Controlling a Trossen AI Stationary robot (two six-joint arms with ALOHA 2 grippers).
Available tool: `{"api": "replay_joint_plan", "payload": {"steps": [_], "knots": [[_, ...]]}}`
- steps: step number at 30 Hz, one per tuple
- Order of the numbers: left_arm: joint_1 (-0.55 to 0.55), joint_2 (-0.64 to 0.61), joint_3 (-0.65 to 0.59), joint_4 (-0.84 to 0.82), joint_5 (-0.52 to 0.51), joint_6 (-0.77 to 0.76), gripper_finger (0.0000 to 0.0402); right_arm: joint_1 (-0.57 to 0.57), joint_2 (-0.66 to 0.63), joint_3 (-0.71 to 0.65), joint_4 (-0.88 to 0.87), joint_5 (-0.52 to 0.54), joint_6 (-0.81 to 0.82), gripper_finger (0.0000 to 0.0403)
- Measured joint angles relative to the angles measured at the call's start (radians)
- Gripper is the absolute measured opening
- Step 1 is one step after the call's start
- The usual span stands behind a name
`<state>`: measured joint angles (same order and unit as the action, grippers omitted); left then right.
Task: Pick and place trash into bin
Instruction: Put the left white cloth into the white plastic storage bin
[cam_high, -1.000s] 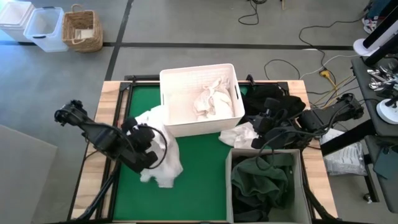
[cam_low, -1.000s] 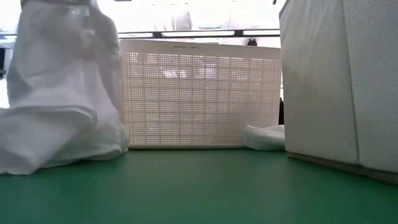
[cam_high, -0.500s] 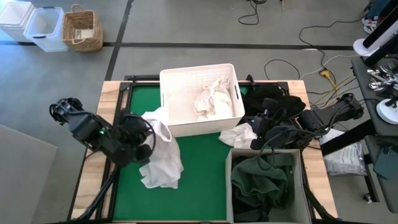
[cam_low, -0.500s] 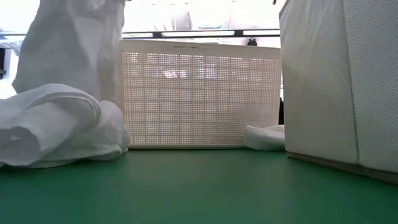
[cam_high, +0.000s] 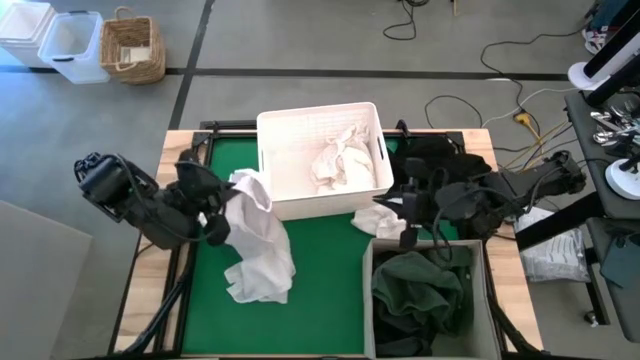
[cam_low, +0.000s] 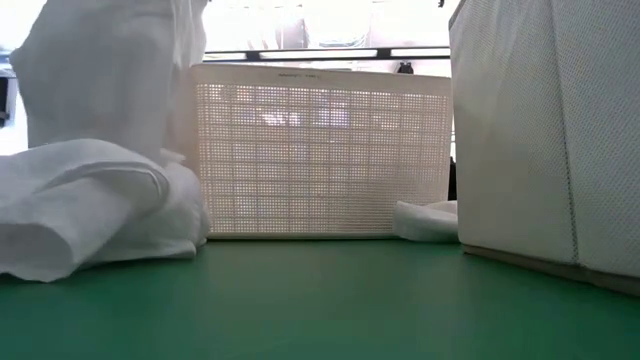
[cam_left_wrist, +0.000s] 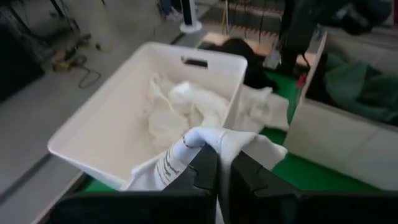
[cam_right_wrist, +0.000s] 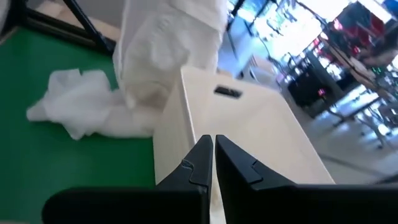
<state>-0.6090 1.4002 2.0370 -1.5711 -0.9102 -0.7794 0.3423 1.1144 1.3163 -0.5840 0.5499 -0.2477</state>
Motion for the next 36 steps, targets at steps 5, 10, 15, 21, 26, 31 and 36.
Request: {"api": "replay_joint_plan", "payload": {"steps": [5,10,15,21,26,31,36], "knots": [[0.0,0.013,0.071,0.009,-0.056,0.065,0.0,-0.069,0.018,-0.001,0.112,-0.095,-0.089,0.0012],[0.0,0.032,0.144,0.027,-0.128,0.101,0.0,-0.122,0.049,-0.001,0.262,-0.187,-0.169,0.0012],[-0.001,0.06,0.195,0.029,-0.228,0.126,0.0,-0.152,0.108,-0.001,0.385,-0.222,-0.243,0.0016],[-0.001,0.09,0.221,0.033,-0.328,0.151,0.0,-0.168,0.199,-0.001,0.548,-0.221,-0.27,0.0075],[0.0,0.11,0.22,0.032,-0.44,0.165,0.0,-0.173,0.264,-0.001,0.693,-0.219,-0.265,0.0165],[0.003,0.134,0.22,0.031,-0.483,0.174,0.0,-0.173,0.345,-0.001,0.861,-0.219,-0.244,0.0256],[0.003,0.154,0.221,0.031,-0.496,0.181,0.0,-0.173,0.444,0.016,1.038,-0.218,-0.224,0.0325]]}}
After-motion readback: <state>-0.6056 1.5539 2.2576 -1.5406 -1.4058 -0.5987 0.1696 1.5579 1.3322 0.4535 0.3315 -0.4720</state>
